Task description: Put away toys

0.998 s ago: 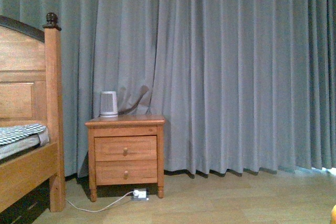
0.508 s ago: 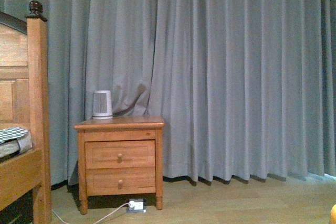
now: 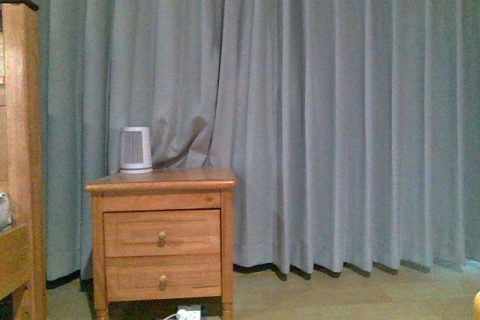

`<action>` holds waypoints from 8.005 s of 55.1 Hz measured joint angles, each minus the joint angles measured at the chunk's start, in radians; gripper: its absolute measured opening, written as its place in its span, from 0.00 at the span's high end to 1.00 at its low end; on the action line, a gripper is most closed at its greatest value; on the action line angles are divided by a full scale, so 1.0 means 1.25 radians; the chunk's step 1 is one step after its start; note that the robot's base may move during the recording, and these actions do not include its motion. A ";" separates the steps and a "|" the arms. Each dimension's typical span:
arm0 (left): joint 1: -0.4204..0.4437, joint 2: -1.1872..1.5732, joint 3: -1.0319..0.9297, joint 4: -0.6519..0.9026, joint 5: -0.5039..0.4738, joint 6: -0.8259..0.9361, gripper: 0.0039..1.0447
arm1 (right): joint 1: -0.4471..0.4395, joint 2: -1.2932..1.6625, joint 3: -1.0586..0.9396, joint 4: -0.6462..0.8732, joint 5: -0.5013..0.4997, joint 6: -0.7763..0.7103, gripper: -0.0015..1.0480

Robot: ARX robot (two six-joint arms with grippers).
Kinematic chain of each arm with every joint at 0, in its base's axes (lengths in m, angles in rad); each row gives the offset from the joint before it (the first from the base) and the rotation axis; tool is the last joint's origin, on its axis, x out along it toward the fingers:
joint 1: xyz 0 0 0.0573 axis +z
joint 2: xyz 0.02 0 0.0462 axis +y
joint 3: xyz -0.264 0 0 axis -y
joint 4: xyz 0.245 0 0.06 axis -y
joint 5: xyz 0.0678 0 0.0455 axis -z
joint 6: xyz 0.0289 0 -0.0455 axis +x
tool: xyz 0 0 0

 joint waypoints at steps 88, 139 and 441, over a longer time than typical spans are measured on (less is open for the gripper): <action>0.000 0.000 0.000 0.000 0.001 0.000 0.06 | 0.000 0.000 0.000 0.000 0.000 0.000 0.93; 0.001 0.000 0.000 0.000 0.000 0.000 0.06 | 0.001 0.000 0.000 0.000 0.001 0.000 0.93; 0.001 0.001 0.000 0.000 0.001 0.000 0.06 | -0.208 0.949 1.147 0.167 -0.205 0.164 0.93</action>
